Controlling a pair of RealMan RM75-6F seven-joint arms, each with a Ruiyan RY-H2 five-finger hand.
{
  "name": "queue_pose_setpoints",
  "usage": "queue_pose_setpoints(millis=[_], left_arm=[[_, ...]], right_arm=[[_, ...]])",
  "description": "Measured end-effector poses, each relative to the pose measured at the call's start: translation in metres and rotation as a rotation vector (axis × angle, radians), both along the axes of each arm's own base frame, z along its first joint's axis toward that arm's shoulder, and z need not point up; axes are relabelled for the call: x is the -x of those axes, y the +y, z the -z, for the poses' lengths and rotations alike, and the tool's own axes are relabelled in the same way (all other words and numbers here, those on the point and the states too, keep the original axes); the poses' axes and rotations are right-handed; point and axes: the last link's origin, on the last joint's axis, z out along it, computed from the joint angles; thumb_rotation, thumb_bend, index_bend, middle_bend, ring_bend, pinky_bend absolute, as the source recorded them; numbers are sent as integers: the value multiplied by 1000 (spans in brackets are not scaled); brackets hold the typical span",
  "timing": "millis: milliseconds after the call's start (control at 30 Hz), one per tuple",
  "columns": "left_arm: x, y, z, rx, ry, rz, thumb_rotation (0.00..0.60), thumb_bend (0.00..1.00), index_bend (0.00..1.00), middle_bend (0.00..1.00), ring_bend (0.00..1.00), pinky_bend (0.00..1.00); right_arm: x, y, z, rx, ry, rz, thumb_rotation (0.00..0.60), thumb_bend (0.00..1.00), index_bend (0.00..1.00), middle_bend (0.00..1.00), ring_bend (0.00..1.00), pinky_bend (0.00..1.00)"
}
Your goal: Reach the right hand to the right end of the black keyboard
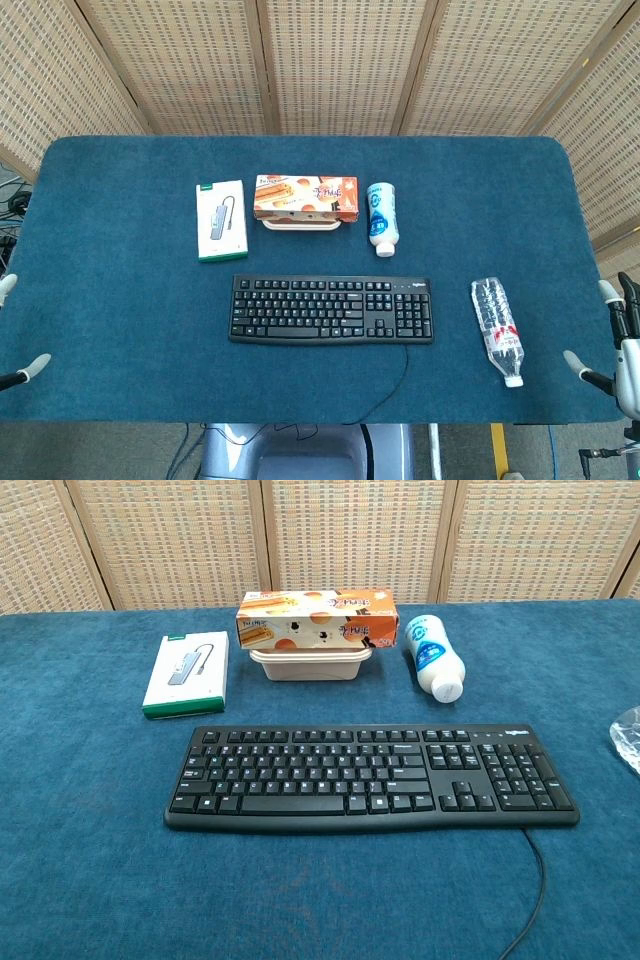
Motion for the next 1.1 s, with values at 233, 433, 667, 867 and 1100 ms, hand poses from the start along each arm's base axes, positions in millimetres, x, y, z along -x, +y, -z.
queue_pose_setpoints(millis=[233,433,667,867,1100], left_arm=[[-1,-1,-2,-4,-7,5,600,0,0,0,0,0],[0,0,-1,4,-6,4,600,0,0,0,0,0],[0,3,0,5,-6,-1,600,0,0,0,0,0],[1,3,0,2,-4,-6,600,0,0,0,0,0],[1,6,1,6,-3,-12,600,0,0,0,0,0]], right_arm=[[0,0,0,-3,-8,-1,600,0,0,0,0,0],[-4,-10,4,-37,-34,-4,600,2,0,229,250,117],[-29,-41,13,-115,22,-60,600,340,11,729,891,892],[-62,-71,43,-286,73,-132,600,1000,97,833,1000,1000],[-78,-90,80,-437,171,-125,600,1000,139,838,1000,1000]])
